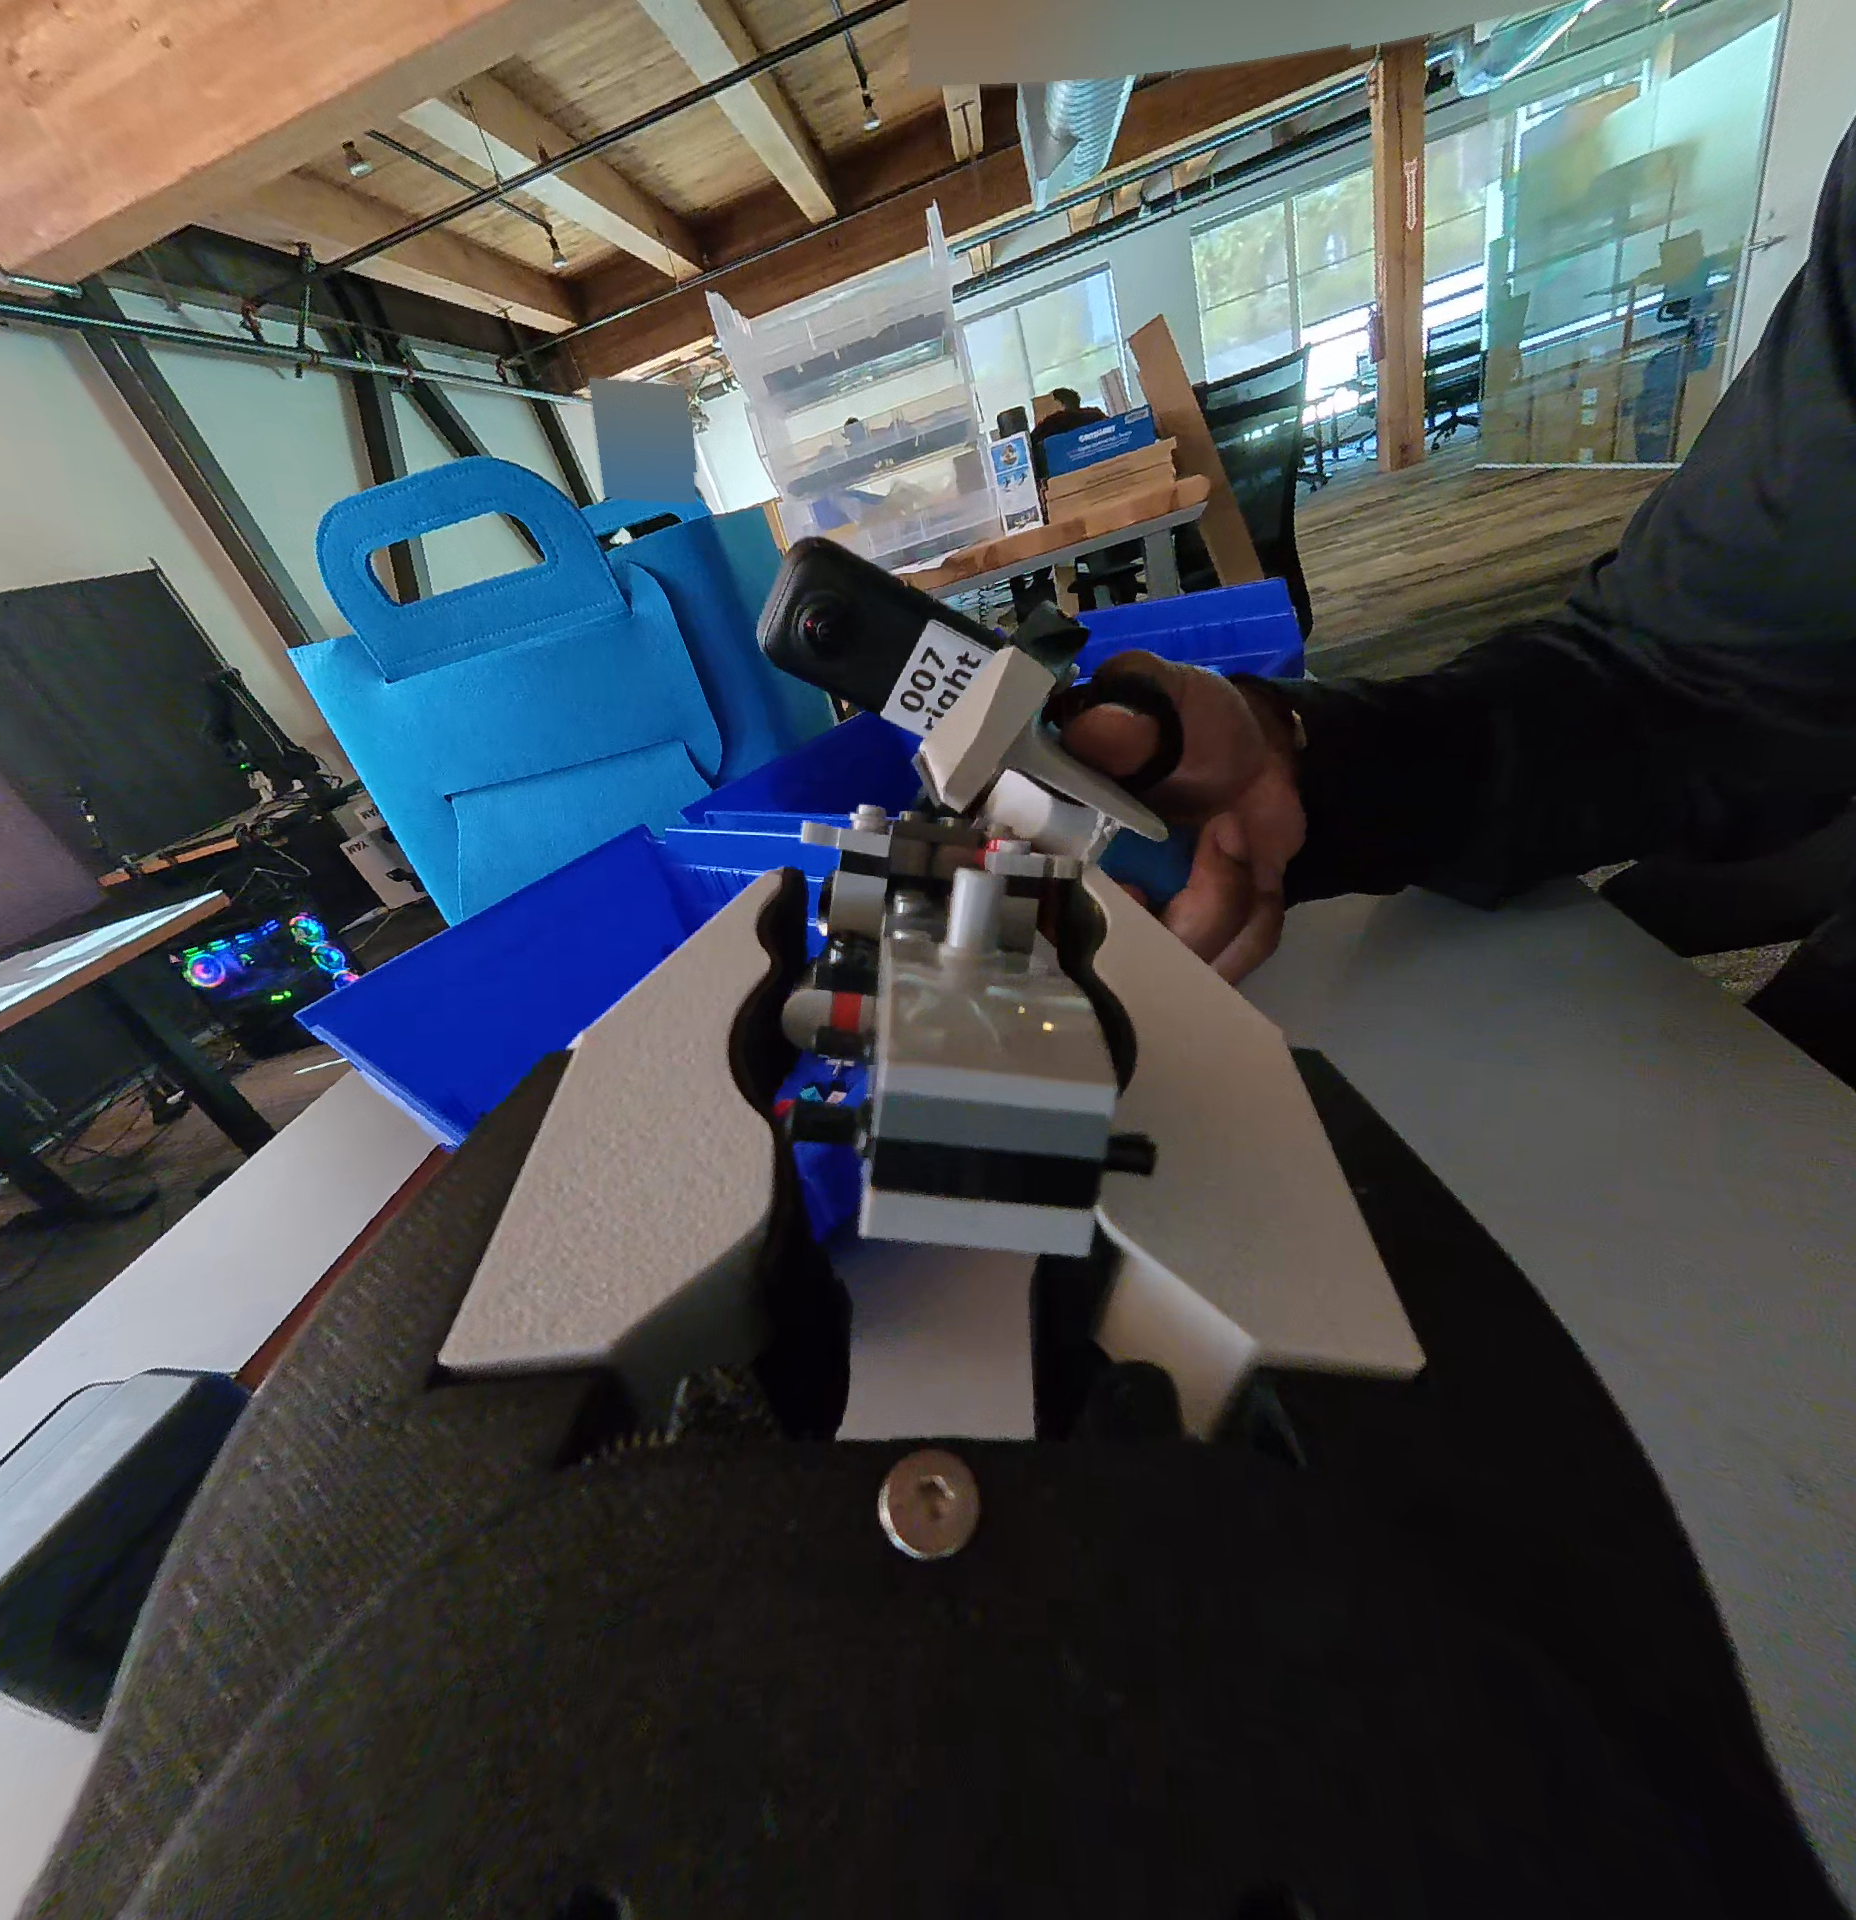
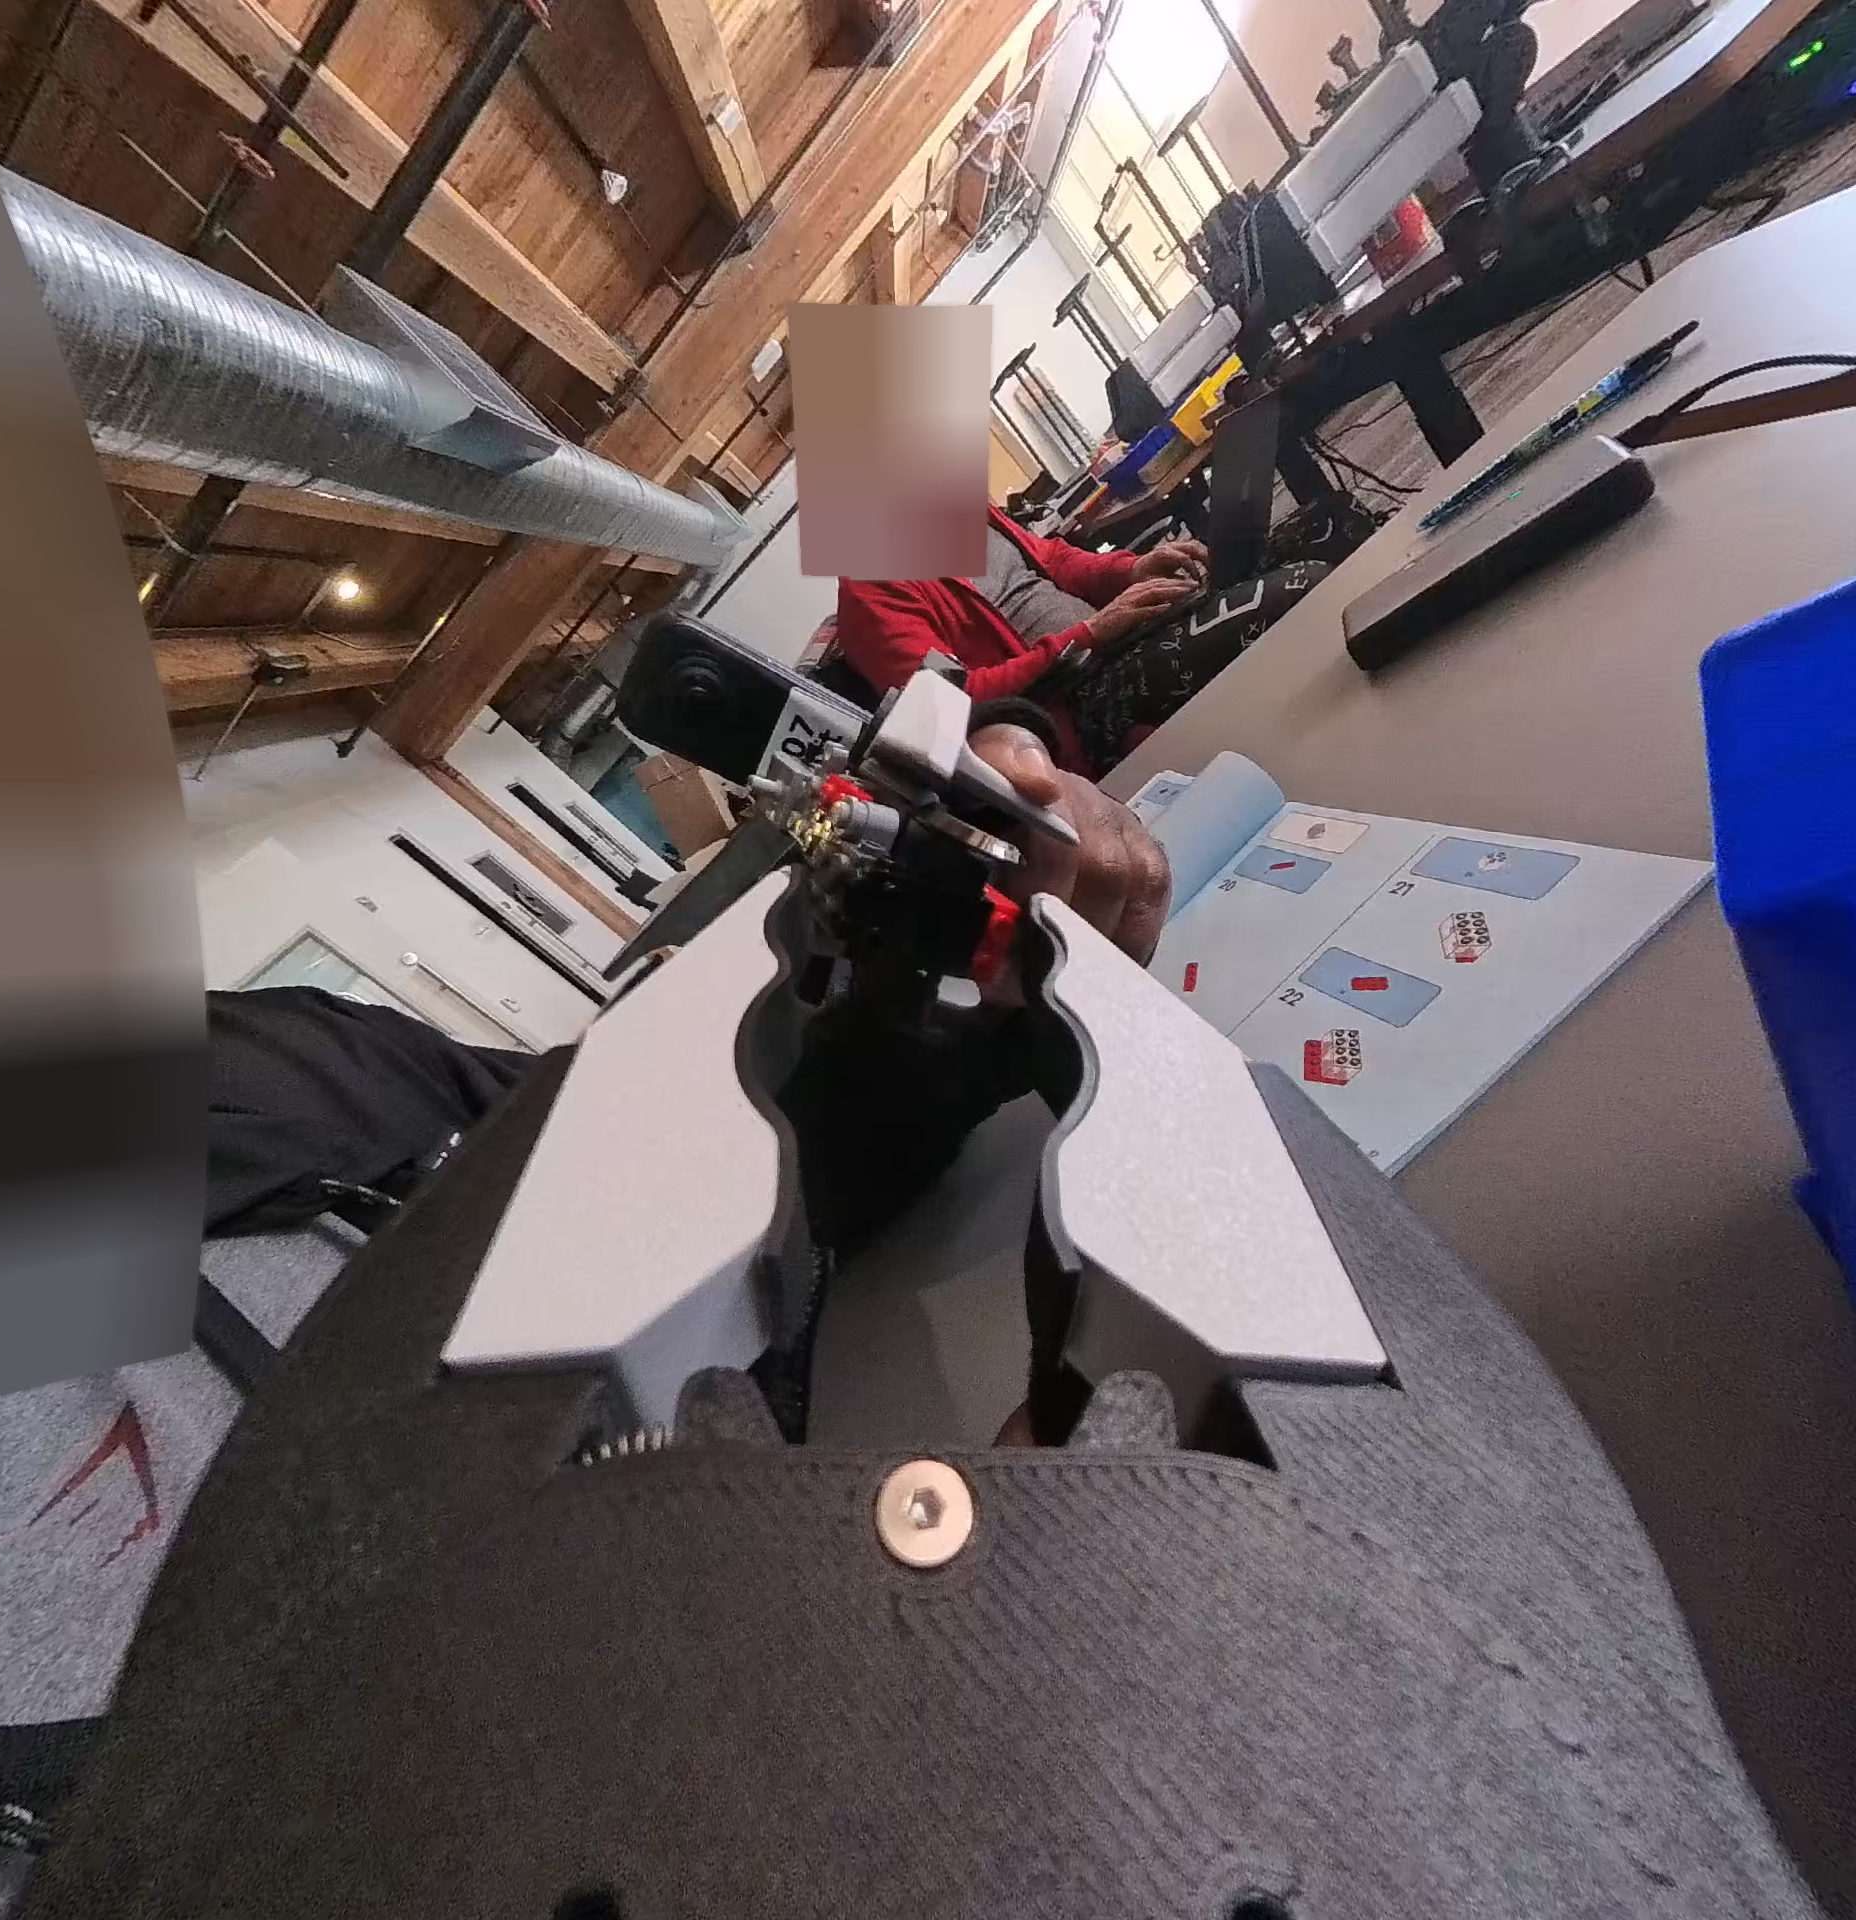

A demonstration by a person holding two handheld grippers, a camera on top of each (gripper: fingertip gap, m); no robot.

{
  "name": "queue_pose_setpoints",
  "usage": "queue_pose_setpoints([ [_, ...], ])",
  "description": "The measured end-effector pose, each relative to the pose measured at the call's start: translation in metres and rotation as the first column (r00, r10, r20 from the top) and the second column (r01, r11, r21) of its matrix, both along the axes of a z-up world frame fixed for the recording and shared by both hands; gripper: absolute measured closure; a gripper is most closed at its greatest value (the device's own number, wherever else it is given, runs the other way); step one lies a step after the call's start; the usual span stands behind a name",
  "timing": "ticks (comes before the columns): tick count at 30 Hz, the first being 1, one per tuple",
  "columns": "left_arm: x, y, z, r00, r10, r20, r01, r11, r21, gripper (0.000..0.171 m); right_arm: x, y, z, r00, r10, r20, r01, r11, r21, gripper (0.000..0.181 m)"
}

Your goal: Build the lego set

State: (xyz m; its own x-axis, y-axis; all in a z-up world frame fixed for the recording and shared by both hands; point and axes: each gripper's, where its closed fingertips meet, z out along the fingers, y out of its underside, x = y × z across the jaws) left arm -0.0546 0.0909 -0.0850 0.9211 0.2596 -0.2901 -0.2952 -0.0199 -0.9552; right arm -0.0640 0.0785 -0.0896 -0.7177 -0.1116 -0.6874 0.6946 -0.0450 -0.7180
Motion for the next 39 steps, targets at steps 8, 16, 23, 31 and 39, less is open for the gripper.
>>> queue_pose_setpoints([
  [8, -0.001, 0.000, 0.000, 1.000, 0.005, 0.002, -0.005, 1.000, 0.001, 0.122, -0.001, -0.001, 0.000, 1.000, -0.008, -0.003, 0.008, 1.000, -0.011, 0.141],
  [16, -0.007, -0.006, 0.009, 0.998, 0.005, 0.065, -0.011, 0.996, 0.087, 0.122, -0.013, 0.004, 0.005, 0.992, -0.092, -0.090, 0.090, 0.996, -0.018, 0.124],
  [23, -0.013, -0.016, 0.025, 0.958, -0.129, 0.255, 0.044, 0.948, 0.315, 0.121, -0.002, -0.001, 0.013, 0.922, -0.148, -0.357, 0.149, 0.989, -0.023, 0.108],
  [31, -0.012, -0.008, 0.024, 0.890, -0.266, 0.370, 0.095, 0.902, 0.420, 0.121, 0.001, -0.006, 0.014, 0.888, -0.221, -0.404, 0.203, 0.975, -0.086, 0.128],
  [39, -0.016, 0.000, 0.015, 0.845, -0.286, 0.453, 0.097, 0.913, 0.397, 0.122, -0.006, -0.005, 0.008, 0.914, -0.243, -0.324, 0.216, 0.969, -0.117, 0.143],
])
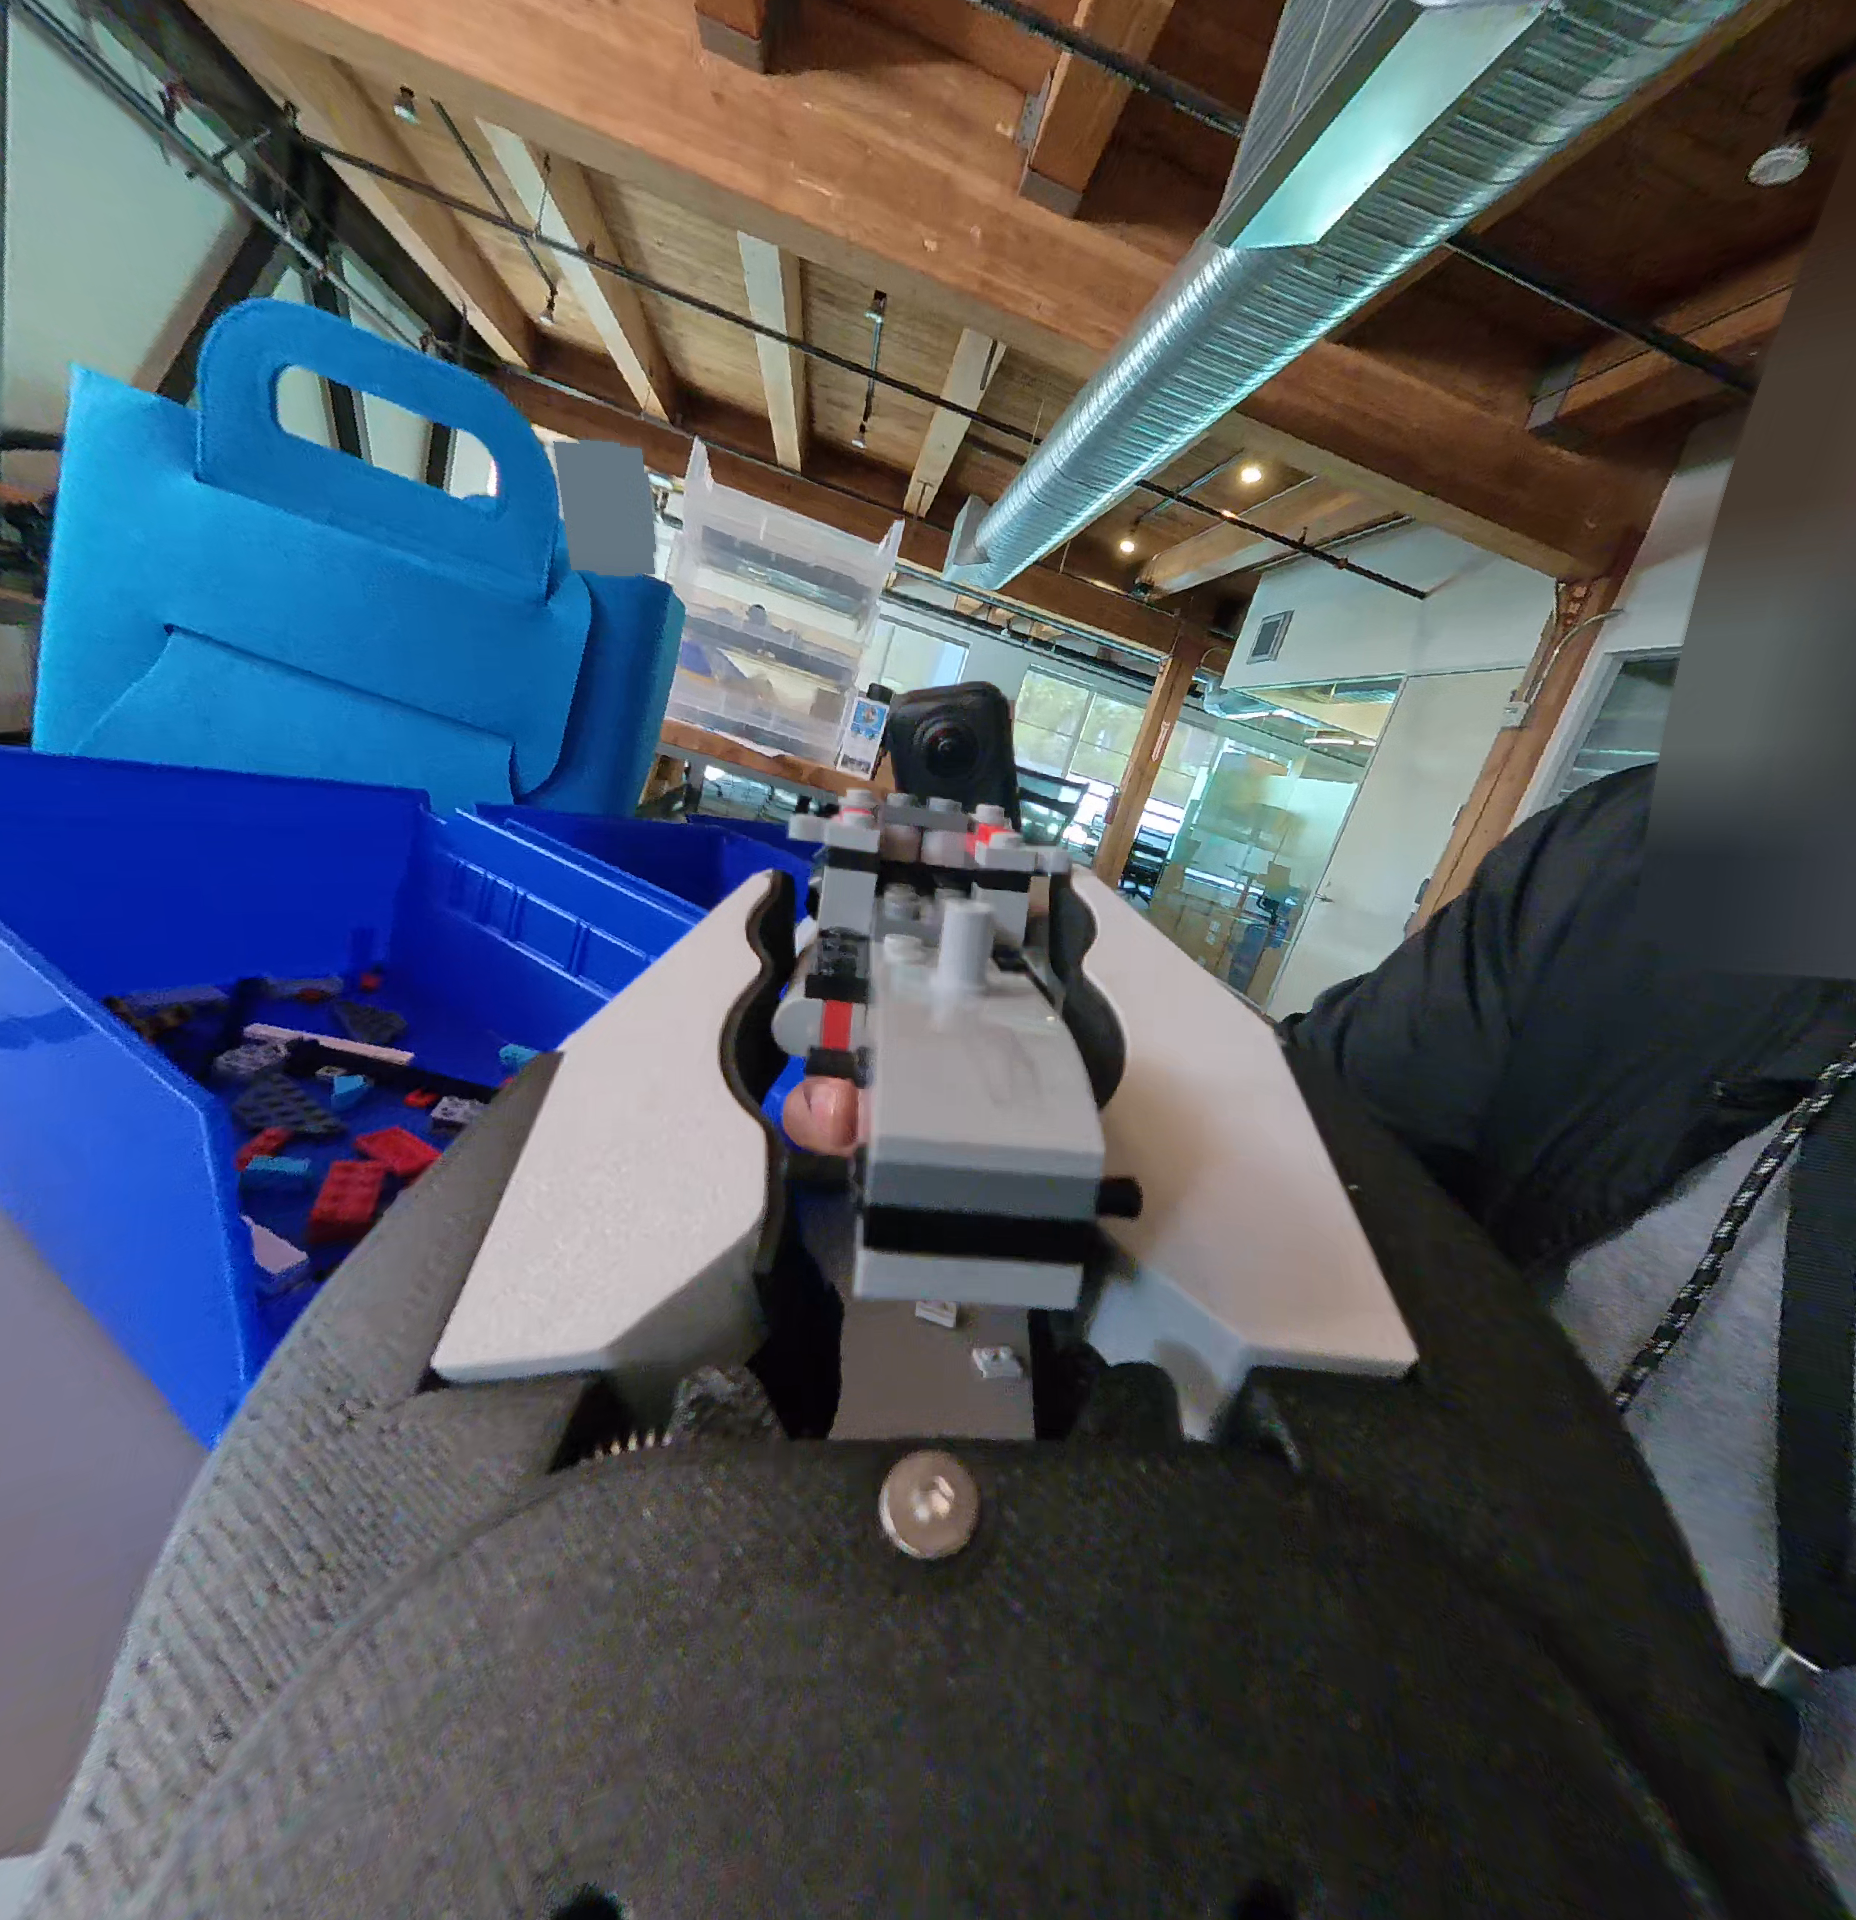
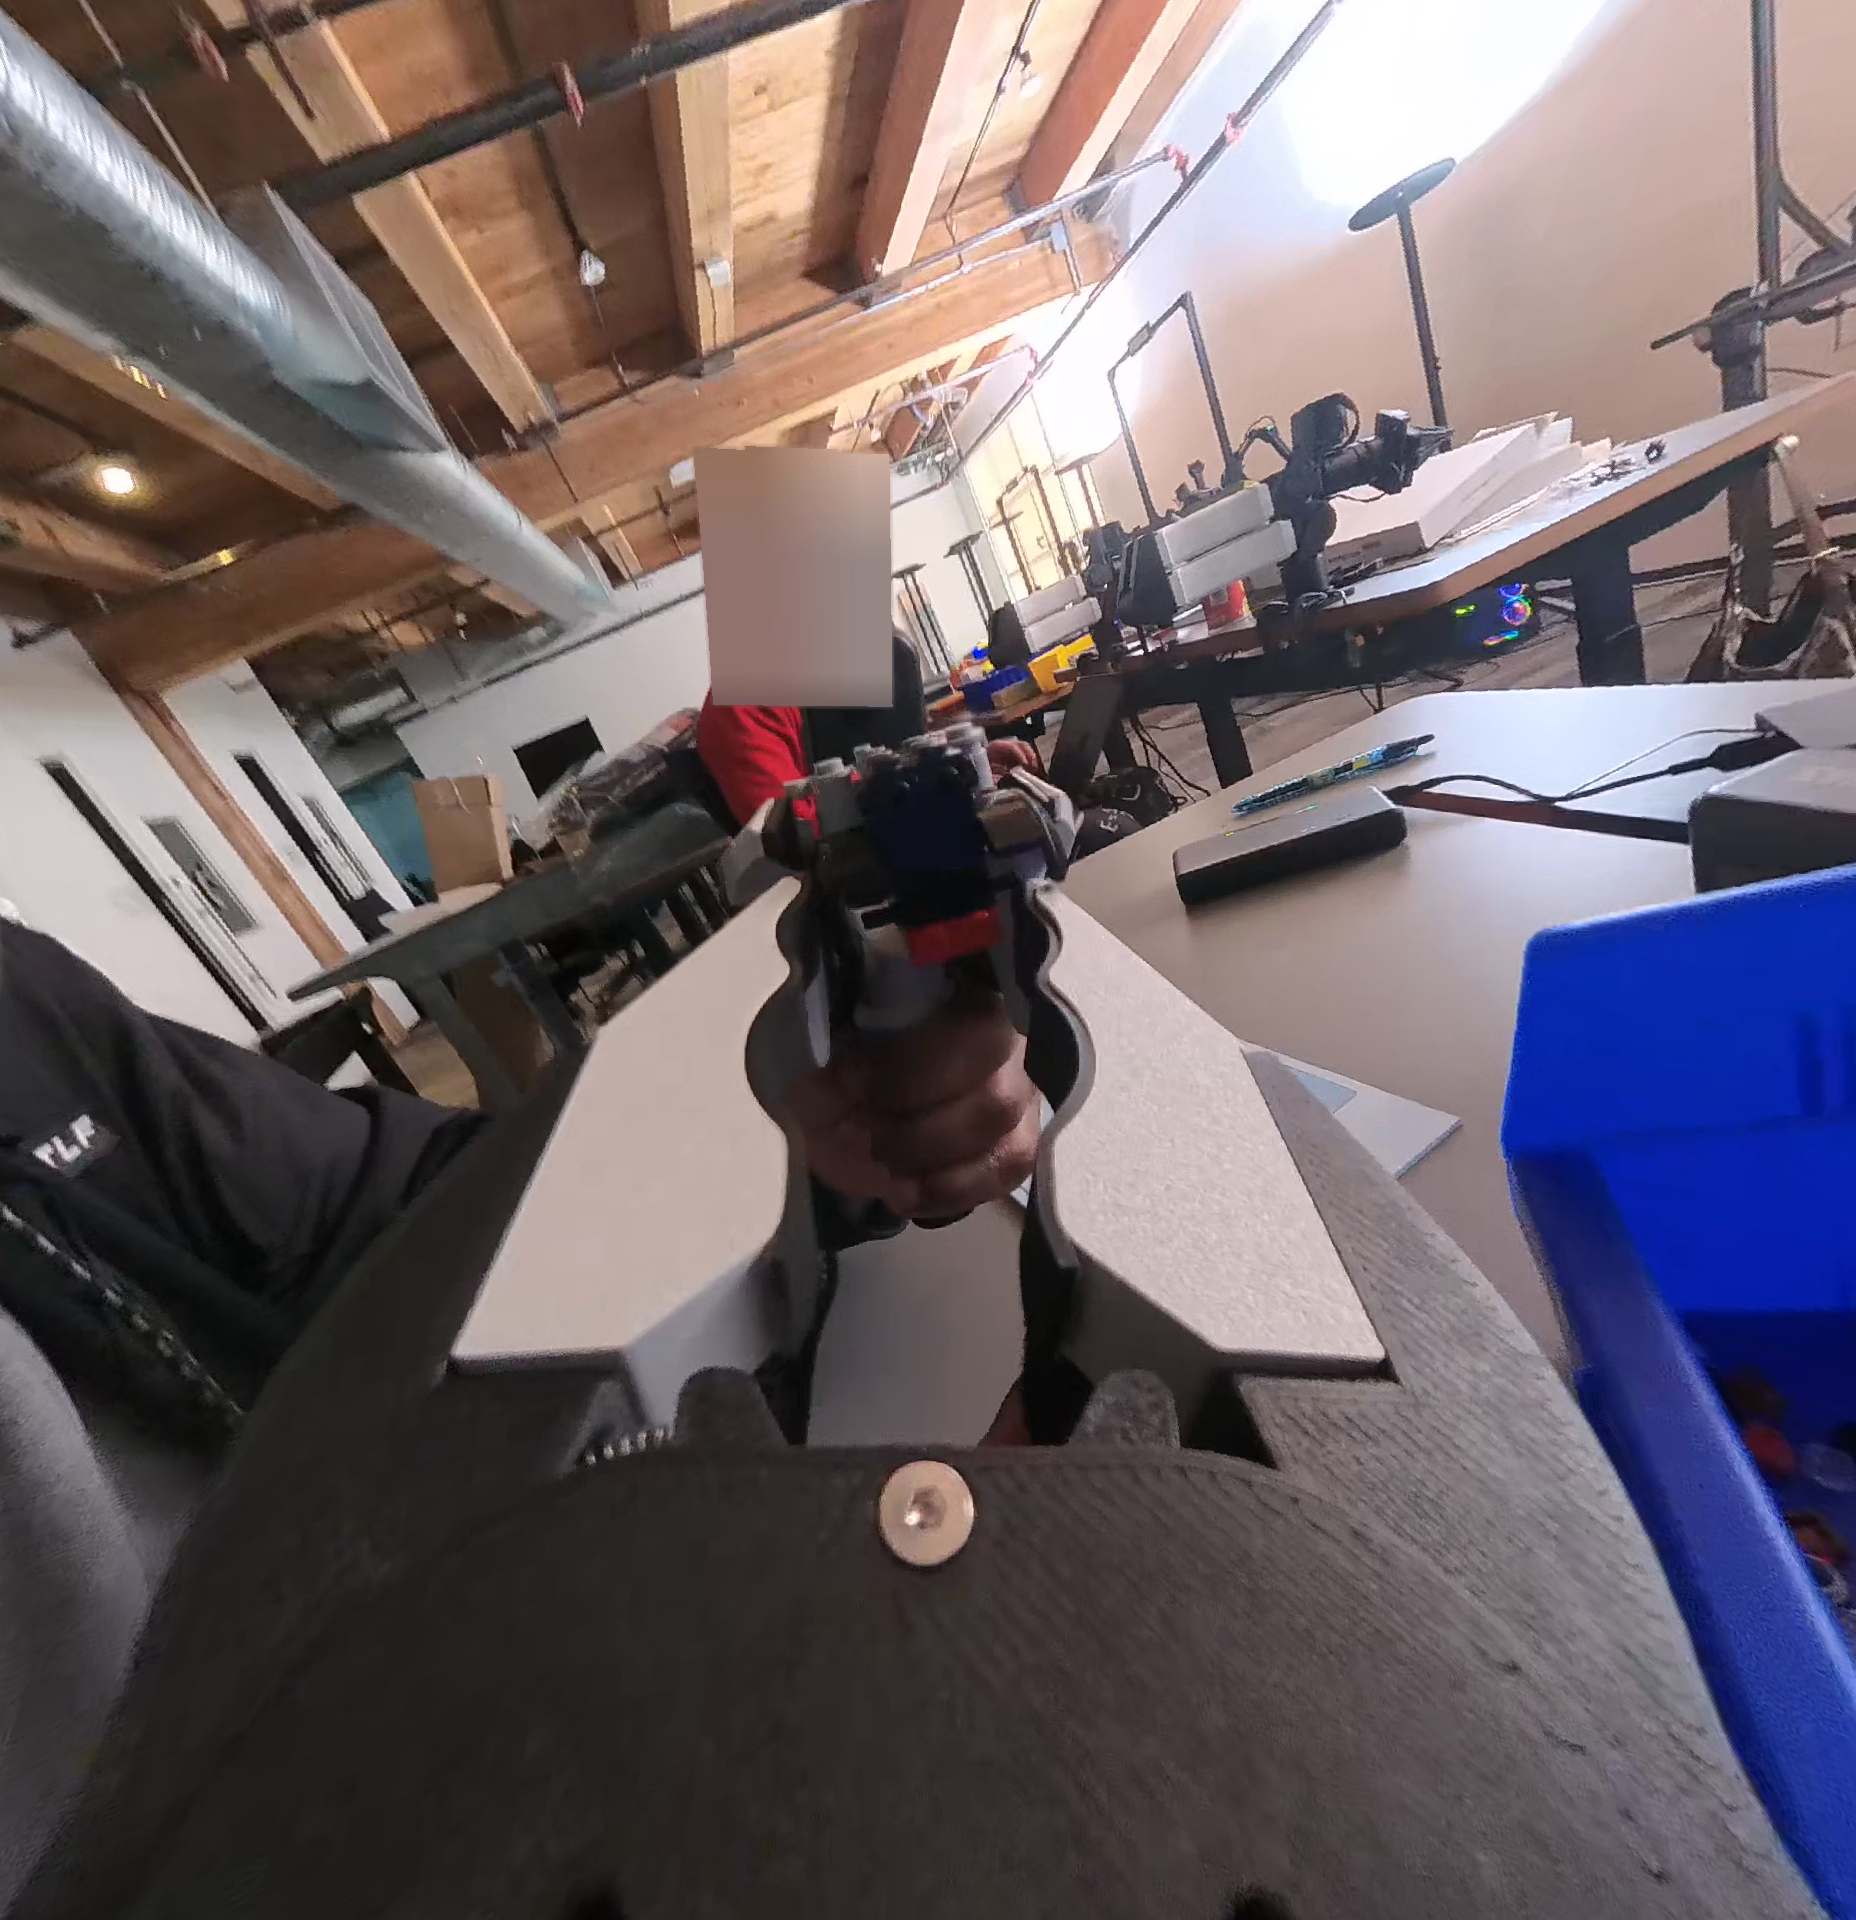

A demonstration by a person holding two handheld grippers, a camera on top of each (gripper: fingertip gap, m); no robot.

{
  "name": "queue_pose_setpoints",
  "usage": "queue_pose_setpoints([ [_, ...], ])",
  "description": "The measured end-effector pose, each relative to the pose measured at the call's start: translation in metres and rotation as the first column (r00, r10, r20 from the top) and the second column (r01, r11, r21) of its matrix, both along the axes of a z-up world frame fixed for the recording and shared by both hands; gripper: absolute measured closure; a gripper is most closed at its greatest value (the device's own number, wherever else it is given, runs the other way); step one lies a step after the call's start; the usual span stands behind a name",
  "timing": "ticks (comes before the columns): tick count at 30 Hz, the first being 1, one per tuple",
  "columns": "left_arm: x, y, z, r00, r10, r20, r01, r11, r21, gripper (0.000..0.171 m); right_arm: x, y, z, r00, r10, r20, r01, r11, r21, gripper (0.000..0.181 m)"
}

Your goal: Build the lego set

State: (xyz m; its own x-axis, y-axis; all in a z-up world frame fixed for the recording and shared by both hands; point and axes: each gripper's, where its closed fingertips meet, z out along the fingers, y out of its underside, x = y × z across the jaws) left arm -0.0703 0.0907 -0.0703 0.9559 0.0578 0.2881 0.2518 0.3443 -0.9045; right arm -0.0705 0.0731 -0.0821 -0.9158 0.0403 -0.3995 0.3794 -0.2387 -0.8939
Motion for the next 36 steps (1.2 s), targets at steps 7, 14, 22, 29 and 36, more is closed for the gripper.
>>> queue_pose_setpoints([
  [7, 0.000, 0.004, -0.008, 1.000, -0.015, 0.009, 0.016, 0.996, -0.084, 0.121, -0.005, 0.004, 0.002, 0.998, 0.005, 0.056, -0.001, 0.998, -0.059, 0.144],
  [14, -0.001, -0.001, -0.009, 1.000, -0.010, 0.008, 0.011, 0.992, -0.126, 0.125, -0.007, 0.008, 0.007, 1.000, -0.020, 0.012, 0.021, 0.997, -0.077, 0.143],
  [22, -0.003, -0.005, -0.009, 1.000, -0.002, -0.001, 0.002, 0.992, -0.129, 0.127, -0.010, 0.013, 0.011, 1.000, -0.023, 0.013, 0.024, 0.994, -0.104, 0.143],
  [29, -0.002, -0.005, -0.008, 1.000, -0.002, -0.003, 0.001, 0.992, -0.124, 0.127, -0.012, 0.019, 0.016, 0.999, -0.034, -0.001, 0.033, 0.990, -0.140, 0.144],
  [36, 0.001, -0.003, -0.009, 1.000, -0.011, -0.021, 0.008, 0.990, -0.141, 0.127, -0.011, 0.021, 0.019, 1.000, -0.025, -0.004, 0.024, 0.987, -0.160, 0.144],
])
